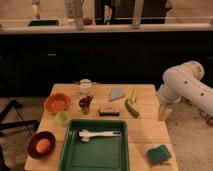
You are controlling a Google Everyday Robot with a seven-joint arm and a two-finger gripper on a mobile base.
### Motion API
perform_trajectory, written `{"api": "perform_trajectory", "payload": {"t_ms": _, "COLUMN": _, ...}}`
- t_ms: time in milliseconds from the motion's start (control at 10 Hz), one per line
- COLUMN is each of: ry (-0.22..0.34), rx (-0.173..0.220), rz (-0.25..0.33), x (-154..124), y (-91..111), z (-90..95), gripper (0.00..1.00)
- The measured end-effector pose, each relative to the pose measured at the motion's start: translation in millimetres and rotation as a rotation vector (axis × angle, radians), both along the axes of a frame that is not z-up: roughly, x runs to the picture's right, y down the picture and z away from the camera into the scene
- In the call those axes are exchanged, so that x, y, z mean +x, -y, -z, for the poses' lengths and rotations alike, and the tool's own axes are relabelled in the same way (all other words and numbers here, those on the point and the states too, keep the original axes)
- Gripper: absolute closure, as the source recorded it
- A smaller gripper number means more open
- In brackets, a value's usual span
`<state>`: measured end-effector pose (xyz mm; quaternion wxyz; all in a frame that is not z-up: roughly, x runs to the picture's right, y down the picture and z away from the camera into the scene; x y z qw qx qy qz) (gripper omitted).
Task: Place fork in red bowl
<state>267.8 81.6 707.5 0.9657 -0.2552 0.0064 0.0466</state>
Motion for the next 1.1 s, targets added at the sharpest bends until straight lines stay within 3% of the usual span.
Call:
{"api": "perform_trajectory", "payload": {"t_ms": 300, "ry": 0.019, "rx": 0.051, "rz": -0.013, "x": -29.2, "y": 47.6, "z": -32.0, "gripper": 0.20}}
{"api": "perform_trajectory", "payload": {"t_ms": 700, "ry": 0.036, "rx": 0.082, "rz": -0.062, "x": -55.2, "y": 84.9, "z": -67.4, "gripper": 0.20}}
{"api": "perform_trajectory", "payload": {"t_ms": 900, "ry": 0.062, "rx": 0.137, "rz": -0.091, "x": -71.2, "y": 100.1, "z": -82.0, "gripper": 0.20}}
{"api": "perform_trajectory", "payload": {"t_ms": 1100, "ry": 0.086, "rx": 0.152, "rz": -0.093, "x": -78.8, "y": 103.9, "z": -84.4, "gripper": 0.20}}
